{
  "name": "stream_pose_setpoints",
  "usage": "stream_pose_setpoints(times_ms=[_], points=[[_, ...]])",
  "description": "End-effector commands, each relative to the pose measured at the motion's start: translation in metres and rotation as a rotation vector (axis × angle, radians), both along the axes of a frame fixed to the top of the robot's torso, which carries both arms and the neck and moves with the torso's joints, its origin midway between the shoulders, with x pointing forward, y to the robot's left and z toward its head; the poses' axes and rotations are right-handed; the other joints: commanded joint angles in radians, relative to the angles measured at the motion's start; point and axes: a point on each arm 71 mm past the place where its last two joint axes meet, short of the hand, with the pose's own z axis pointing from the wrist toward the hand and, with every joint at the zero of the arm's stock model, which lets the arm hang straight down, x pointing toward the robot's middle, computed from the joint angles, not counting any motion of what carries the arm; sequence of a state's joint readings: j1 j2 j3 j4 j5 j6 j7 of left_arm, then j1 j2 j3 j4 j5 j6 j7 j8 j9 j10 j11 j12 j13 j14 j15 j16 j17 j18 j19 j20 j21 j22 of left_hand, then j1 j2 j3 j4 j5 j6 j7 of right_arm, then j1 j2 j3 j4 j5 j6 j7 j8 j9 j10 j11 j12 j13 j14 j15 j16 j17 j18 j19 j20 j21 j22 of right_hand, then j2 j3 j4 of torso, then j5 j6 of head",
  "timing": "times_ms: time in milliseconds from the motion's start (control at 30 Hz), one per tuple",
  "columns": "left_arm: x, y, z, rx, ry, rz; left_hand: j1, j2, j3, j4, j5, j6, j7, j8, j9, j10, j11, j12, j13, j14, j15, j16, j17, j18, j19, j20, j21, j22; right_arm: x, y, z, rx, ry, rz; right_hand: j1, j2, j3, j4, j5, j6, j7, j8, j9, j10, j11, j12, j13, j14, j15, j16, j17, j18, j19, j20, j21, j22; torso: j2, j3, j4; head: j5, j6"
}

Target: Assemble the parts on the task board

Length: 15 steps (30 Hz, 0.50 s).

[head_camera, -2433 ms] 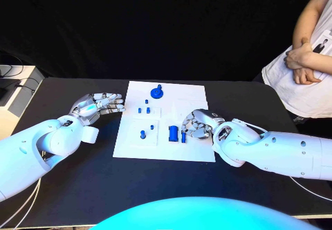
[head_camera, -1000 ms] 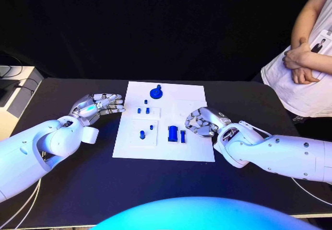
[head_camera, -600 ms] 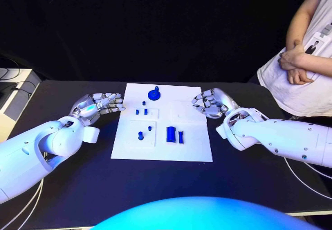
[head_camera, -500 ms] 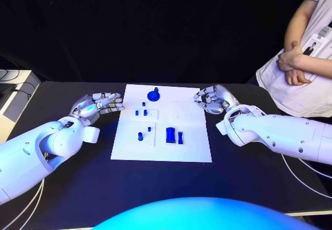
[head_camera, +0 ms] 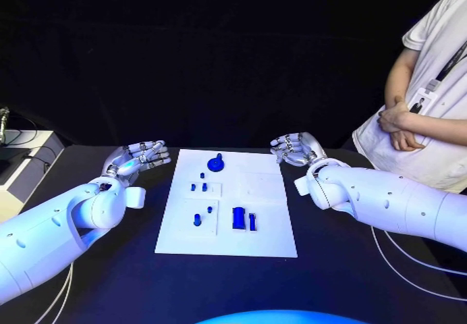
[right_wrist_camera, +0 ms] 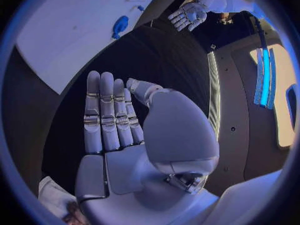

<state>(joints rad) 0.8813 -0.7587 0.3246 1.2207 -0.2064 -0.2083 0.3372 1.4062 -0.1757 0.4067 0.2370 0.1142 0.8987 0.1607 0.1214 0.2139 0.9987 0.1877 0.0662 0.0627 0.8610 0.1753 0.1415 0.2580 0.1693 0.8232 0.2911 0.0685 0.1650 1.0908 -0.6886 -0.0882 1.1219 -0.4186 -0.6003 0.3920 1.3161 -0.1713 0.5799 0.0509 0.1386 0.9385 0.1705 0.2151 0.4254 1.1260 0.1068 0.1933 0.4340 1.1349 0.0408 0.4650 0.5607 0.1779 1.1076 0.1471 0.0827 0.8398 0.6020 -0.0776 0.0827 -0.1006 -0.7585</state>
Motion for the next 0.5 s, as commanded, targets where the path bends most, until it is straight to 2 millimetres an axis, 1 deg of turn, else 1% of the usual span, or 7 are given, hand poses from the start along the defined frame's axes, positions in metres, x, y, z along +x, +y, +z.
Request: stream_pose_setpoints(times_ms=[33, 100, 133, 367, 400, 433, 500], points=[[0.006, 0.001, 0.003, -0.005, -0.04, 0.053, 0.008, 0.004, -0.007, -0.001, 0.003, -0.001, -0.003, -0.004, -0.003, -0.007, 0.0, -0.005, 0.0, -0.009, -0.002, -0.009, -0.006, 0.002, -0.011, -0.003, -0.005, -0.006, 0.004, 0.004, -0.001, 0.104, -0.007, 0.056, 0.0, 0.009, -0.006, 0.0, -0.001, 0.0, 0.01, -0.015, -0.012, 0.014, 0.006, -0.044, -0.09, 0.0, 0.015, -0.077, -0.04, 0.003, -0.015, 0.012, -0.021, -0.058, -0.012, 0.0028, -0.0009, 0.002, 0.015], [0.009, 0.0, 0.003, -0.005, -0.046, 0.056, 0.009, 0.005, -0.008, -0.001, 0.003, 0.0, -0.001, -0.005, -0.004, -0.009, -0.001, -0.005, 0.0, -0.011, -0.001, -0.013, -0.009, 0.001, -0.014, -0.002, -0.006, -0.01, 0.006, 0.005, -0.001, 0.112, -0.006, 0.059, -0.001, 0.011, -0.007, 0.0, 0.001, -0.001, 0.014, -0.024, -0.02, 0.013, 0.012, -0.064, -0.14, -0.006, 0.023, -0.121, -0.063, 0.003, -0.032, 0.02, -0.021, -0.101, -0.014, 0.005, -0.0005, 0.006, 0.019], [0.007, -0.001, 0.001, 0.0, -0.011, 0.025, -0.42, 0.176, -0.407, -0.237, -0.114, -0.899, -0.161, -0.121, -0.214, -0.999, -0.188, -0.066, -0.063, -0.861, -0.175, -0.142, -0.258, -0.169, -0.823, -0.291, -0.068, -0.165, 0.005, 0.001, -0.001, 0.036, 0.0, 0.007, -0.395, 0.171, -0.58, -0.051, -0.139, -0.938, -0.17, -0.215, -0.425, -0.334, -0.107, -0.193, -0.434, -0.346, -0.041, -0.465, -0.561, -0.178, -0.35, -0.147, -0.083, -0.84, -0.007, 0.0013, -0.0006, 0.002, 0.012], [0.003, -0.011, 0.004, 0.005, -0.019, 0.039, -0.624, 0.176, -0.407, -0.237, -0.114, -0.899, -0.161, -0.121, -0.214, -0.999, -0.188, -0.066, -0.063, -0.861, -0.175, -0.142, -0.258, -0.169, -0.823, -0.291, -0.068, -0.165, -0.001, 0.01, 0.002, 0.088, 0.001, 0.003, -0.578, 0.171, -0.58, -0.051, -0.139, -0.938, -0.17, -0.215, -0.425, -1.126, -0.107, -0.193, -0.434, -1.135, -0.041, -0.465, -0.561, -0.178, -1.108, -0.147, -0.083, -0.84, -0.016, 0.0152, -0.0155, 0.02, 0.038], [0.002, -0.014, 0.005, 0.007, -0.022, 0.043, -0.658, 0.176, -0.407, -0.237, -0.114, -0.899, -0.161, -0.121, -0.214, -0.999, -0.188, -0.066, -0.063, -0.861, -0.175, -0.142, -0.258, -0.169, -0.823, -0.291, -0.068, -0.165, -0.003, 0.013, 0.003, 0.105, 0.002, 0.002, -1.316, 0.171, -0.58, -0.051, -0.139, -0.938, -0.17, -0.215, -0.425, -1.126, -0.107, -0.193, -0.434, -1.135, -0.041, -0.465, -0.561, -0.178, -1.108, -0.147, -0.083, -0.84, -0.019, 0.0194, -0.02, 0.026, 0.046], [0.0, -0.018, 0.006, 0.01, -0.025, 0.05, -0.697, 0.176, -0.407, -0.237, -0.114, -0.899, -0.161, -0.121, -0.214, -0.999, -0.188, -0.066, -0.063, -0.861, -0.175, -0.142, -0.258, -0.169, -0.823, -0.291, -0.068, -0.165, -0.006, 0.017, 0.004, 0.13, 0.003, 0.0, -1.316, 0.171, -0.58, -0.051, -0.139, -0.938, -0.17, -0.215, -0.425, -1.126, -0.107, -0.193, -0.434, -1.135, -0.041, -0.465, -0.561, -0.178, -1.108, -0.147, -0.083, -0.84, -0.024, 0.0263, -0.0275, 0.035, 0.06], [-0.004, -0.026, 0.009, 0.015, -0.029, 0.062, -1.406, 0.176, -0.407, -0.237, -0.114, -0.899, -0.161, -0.121, -0.214, -0.999, -0.188, -0.066, -0.063, -0.861, -0.175, -0.142, -0.258, -0.169, -0.823, -0.291, -0.068, -0.165, -0.012, 0.023, 0.007, 0.172, 0.007, -0.004, -1.316, 0.171, -0.58, -0.051, -0.139, -0.938, -0.17, -0.215, -0.425, -1.126, -0.107, -0.193, -0.434, -1.135, -0.041, -0.465, -0.561, -0.178, -1.108, -0.147, -0.083, -0.84, -0.031, 0.0376, -0.0397, 0.049, 0.081]])
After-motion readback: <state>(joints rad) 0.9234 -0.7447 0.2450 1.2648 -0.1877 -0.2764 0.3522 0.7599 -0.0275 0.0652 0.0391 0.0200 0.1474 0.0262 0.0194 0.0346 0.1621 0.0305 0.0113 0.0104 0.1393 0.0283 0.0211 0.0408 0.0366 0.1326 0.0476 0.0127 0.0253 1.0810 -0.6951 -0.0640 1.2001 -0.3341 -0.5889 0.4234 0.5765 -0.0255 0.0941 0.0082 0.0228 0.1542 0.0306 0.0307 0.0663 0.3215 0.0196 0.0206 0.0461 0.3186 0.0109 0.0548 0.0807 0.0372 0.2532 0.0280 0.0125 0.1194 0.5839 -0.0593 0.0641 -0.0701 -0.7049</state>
